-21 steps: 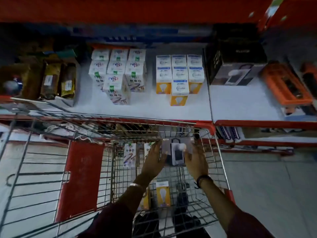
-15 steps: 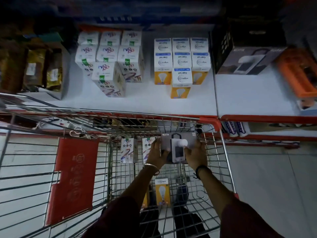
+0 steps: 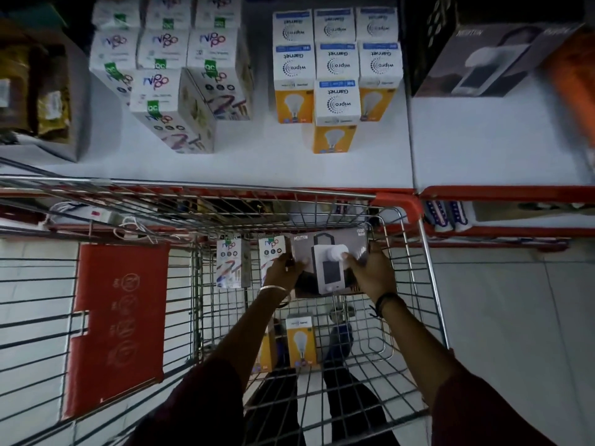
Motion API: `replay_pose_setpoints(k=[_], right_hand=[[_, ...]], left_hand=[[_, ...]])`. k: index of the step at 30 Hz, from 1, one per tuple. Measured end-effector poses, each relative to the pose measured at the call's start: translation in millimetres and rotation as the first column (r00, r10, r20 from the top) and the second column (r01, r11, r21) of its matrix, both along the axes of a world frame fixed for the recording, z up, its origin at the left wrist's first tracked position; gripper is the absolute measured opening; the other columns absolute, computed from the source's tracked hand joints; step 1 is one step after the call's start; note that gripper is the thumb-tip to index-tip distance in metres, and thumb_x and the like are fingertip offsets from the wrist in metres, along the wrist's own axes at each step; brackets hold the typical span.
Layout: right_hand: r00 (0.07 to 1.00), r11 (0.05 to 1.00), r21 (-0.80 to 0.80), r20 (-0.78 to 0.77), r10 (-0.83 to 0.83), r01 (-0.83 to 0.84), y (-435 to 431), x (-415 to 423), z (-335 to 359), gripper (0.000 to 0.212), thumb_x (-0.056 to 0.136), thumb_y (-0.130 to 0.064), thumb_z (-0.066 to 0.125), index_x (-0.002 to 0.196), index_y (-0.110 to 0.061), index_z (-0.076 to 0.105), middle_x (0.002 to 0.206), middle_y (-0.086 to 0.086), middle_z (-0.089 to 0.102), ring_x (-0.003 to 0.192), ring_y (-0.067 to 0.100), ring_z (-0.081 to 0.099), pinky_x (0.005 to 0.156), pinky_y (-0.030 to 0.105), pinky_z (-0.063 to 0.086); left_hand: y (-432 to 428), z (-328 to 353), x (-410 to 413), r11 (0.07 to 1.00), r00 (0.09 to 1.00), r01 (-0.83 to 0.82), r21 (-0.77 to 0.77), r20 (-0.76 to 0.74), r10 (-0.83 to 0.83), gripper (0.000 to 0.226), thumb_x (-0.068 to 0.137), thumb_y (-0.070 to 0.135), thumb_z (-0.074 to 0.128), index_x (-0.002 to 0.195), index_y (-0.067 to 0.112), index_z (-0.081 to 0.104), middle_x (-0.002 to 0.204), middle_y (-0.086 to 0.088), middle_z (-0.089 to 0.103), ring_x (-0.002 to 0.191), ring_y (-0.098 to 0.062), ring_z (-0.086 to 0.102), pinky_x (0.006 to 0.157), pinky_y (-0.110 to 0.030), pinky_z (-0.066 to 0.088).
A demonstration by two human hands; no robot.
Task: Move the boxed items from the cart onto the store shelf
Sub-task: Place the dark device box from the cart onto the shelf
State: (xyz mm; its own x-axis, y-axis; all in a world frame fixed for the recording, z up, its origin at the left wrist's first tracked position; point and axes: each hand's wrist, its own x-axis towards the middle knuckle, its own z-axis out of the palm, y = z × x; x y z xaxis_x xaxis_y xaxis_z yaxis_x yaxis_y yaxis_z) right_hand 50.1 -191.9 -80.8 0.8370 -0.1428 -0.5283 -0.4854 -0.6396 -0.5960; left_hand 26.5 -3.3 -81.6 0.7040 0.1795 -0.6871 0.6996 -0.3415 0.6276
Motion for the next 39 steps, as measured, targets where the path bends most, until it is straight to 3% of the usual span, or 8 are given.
replay_pose_setpoints(k=[5,12,17,23,27,31,34,39], right_hand=[[0.993,1.000,0.018,0.120,-0.011,0.009,2,-25,52,0.058,0.080,-0.041,0.068,0.128,-0.016,0.046,0.095,0.004,0.065,0.079,0.018,0.056,0.050,0.017,0.034],[0.943,0.994,0.108,0.332,-0.009,-0.028,-14,-54,137,0.062,0.073,-0.049,0.072,0.124,-0.021,0.051,0.110,0.002,0.065,0.094,0.018,0.062,0.070,0.030,0.054],[0.873,0.988,0.154,0.478,-0.091,0.019,-32,-61,199,0.078,0.062,-0.063,0.069,0.128,-0.026,0.047,0.126,0.002,0.060,0.109,0.020,0.058,0.081,0.037,0.056],[0.781,0.964,0.267,0.604,-0.160,-0.009,-73,-55,238,0.080,0.061,-0.060,0.069,0.131,-0.032,0.043,0.133,-0.003,0.050,0.121,0.017,0.051,0.093,0.045,0.053],[0.739,0.890,0.454,0.586,-0.332,0.040,-103,-29,250,0.059,0.064,-0.057,0.069,0.115,-0.037,0.048,0.119,-0.007,0.056,0.110,0.006,0.055,0.093,0.030,0.049],[0.630,0.782,0.604,0.550,-0.548,0.153,-123,14,252,0.034,0.084,-0.037,0.060,0.109,-0.017,0.049,0.101,-0.012,0.056,0.084,-0.016,0.056,0.074,0.003,0.044],[0.628,0.757,0.613,0.503,-0.594,0.225,-141,50,236,0.029,0.088,-0.024,0.061,0.113,-0.013,0.051,0.102,-0.014,0.059,0.087,-0.013,0.058,0.078,0.008,0.046],[0.673,0.790,0.527,0.465,-0.576,0.312,-161,99,209,0.042,0.086,-0.036,0.063,0.121,-0.017,0.051,0.110,-0.013,0.054,0.101,0.006,0.051,0.085,0.022,0.038]], left_hand=[[6,50,-34,0.994,0.991,-0.074,-0.086,0.103,0.083,0.041,0.083,0.035,0.064,0.117,0.013,0.055,0.108,-0.009,0.063,0.100,-0.027,0.060,0.089,-0.051,0.053],[4,150,-54,1.000,0.953,-0.022,0.004,0.304,0.020,0.039,0.085,0.022,0.063,0.119,0.006,0.053,0.107,-0.008,0.060,0.098,-0.024,0.058,0.074,-0.035,0.054],[-8,223,-56,0.992,0.893,-0.014,-0.129,0.444,0.071,0.031,0.083,0.029,0.064,0.110,0.020,0.052,0.100,0.005,0.062,0.101,-0.025,0.062,0.082,-0.042,0.056],[-38,266,-46,0.969,0.844,0.064,-0.239,0.531,0.076,0.051,0.072,0.064,0.050,0.110,0.030,0.053,0.112,0.008,0.061,0.108,-0.015,0.060,0.089,-0.044,0.055],[-76,285,-19,0.931,0.842,0.133,-0.339,0.535,0.074,0.053,0.081,0.058,0.038,0.114,0.019,0.054,0.104,0.015,0.060,0.095,0.002,0.060,0.074,-0.018,0.056],[-116,277,25,0.951,0.828,0.155,-0.269,0.560,0.023,0.025,0.090,0.037,0.050,0.091,0.012,0.044,0.089,0.006,0.061,0.082,-0.008,0.061,0.074,-0.024,0.054],[-143,253,64,0.955,0.823,0.146,-0.259,0.568,0.028,0.028,0.088,0.031,0.057,0.099,0.009,0.044,0.109,-0.010,0.065,0.097,-0.025,0.065,0.082,-0.041,0.055],[-173,220,114,0.963,0.850,0.092,-0.255,0.524,0.058,0.029,0.090,0.027,0.056,0.109,0.006,0.049,0.106,-0.005,0.058,0.099,-0.022,0.058,0.091,-0.040,0.050]])
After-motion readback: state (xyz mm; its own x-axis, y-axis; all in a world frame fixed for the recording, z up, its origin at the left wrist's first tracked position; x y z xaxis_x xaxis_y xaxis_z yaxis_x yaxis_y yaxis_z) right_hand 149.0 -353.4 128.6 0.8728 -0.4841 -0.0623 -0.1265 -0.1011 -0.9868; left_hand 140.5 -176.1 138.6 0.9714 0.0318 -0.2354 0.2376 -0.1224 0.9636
